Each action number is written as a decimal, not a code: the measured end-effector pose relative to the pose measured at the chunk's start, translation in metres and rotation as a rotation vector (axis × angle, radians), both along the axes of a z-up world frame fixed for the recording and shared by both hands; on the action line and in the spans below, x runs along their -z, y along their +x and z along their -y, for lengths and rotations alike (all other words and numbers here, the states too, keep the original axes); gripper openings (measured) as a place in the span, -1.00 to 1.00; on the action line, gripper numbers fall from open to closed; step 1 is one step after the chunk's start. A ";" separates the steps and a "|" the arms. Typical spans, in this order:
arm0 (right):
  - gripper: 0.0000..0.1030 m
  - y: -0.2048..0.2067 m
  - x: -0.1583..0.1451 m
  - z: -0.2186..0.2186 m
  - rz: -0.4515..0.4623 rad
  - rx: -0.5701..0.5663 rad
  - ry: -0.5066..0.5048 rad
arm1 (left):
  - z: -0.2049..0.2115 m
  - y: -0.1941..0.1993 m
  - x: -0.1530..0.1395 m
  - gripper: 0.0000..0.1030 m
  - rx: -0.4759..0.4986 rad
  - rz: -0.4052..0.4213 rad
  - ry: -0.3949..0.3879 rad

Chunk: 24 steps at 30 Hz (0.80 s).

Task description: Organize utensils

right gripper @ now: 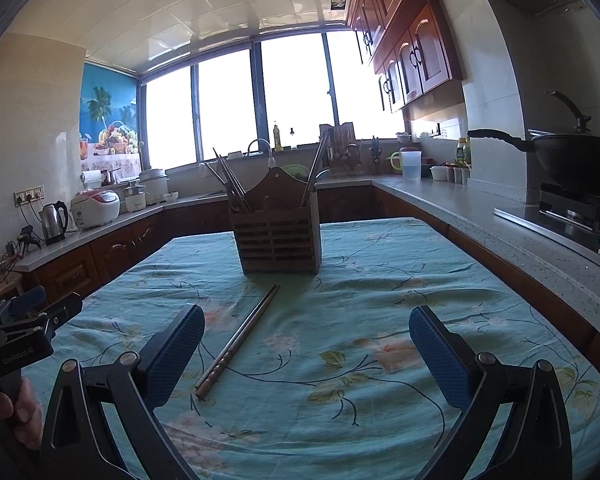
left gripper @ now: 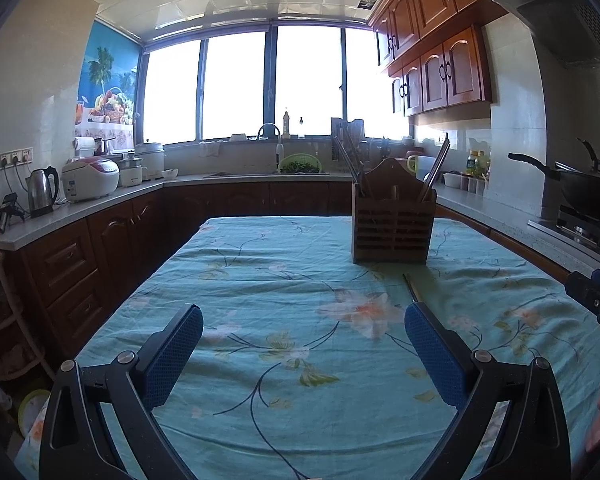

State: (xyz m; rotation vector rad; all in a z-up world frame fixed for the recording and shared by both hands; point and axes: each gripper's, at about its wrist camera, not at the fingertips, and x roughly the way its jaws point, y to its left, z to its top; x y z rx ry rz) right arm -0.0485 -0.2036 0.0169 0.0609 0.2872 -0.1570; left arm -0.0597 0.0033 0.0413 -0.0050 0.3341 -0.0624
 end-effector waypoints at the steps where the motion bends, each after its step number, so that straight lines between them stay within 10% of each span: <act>1: 1.00 0.000 0.000 0.000 0.001 -0.002 0.000 | 0.001 0.000 0.000 0.98 0.001 0.001 0.000; 24: 1.00 -0.001 0.000 -0.003 0.009 -0.007 0.013 | 0.005 -0.004 0.001 0.98 0.006 0.006 0.001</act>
